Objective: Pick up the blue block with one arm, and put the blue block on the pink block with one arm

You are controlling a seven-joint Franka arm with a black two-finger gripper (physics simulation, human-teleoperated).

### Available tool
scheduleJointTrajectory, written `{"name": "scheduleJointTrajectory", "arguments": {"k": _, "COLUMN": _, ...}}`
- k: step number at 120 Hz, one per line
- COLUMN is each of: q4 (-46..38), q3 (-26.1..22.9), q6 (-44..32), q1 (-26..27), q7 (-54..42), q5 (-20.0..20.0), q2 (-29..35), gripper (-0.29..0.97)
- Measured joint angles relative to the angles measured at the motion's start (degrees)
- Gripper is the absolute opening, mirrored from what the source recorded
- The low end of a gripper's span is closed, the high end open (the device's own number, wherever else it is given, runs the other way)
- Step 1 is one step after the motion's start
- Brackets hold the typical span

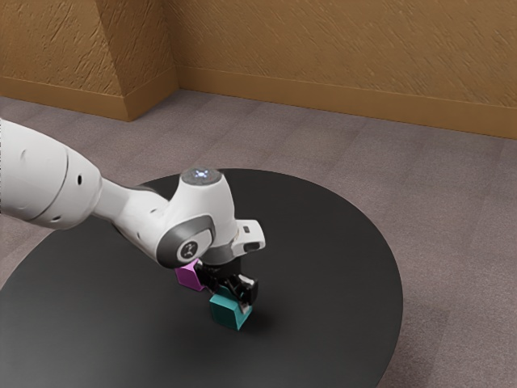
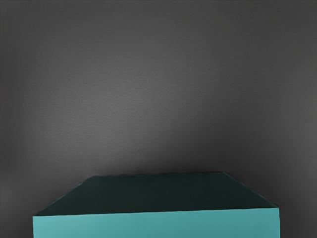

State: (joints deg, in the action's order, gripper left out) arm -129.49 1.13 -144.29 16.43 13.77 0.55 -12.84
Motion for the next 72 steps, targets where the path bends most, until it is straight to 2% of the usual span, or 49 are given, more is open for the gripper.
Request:
{"name": "scheduleJointTrajectory", "arguments": {"k": 32, "q4": -0.1, "q3": 0.1, "q6": -0.2, "q1": -1.1, "q7": 1.1, "q5": 2.0, "q2": 0.6, "gripper": 0.35}}
{"name": "scheduleJointTrajectory", "arguments": {"k": 56, "q4": -0.2, "q3": -0.1, "q6": 4.6, "q1": -0.8, "q7": 2.0, "q5": 4.9, "q2": 11.8, "gripper": 0.33}}
{"name": "scheduleJointTrajectory", "arguments": {"k": 72, "q4": -0.2, "q3": -0.1, "q6": 7.6, "q1": -0.8, "q7": 2.0, "q5": 5.6, "q2": 13.9, "gripper": 0.33}}
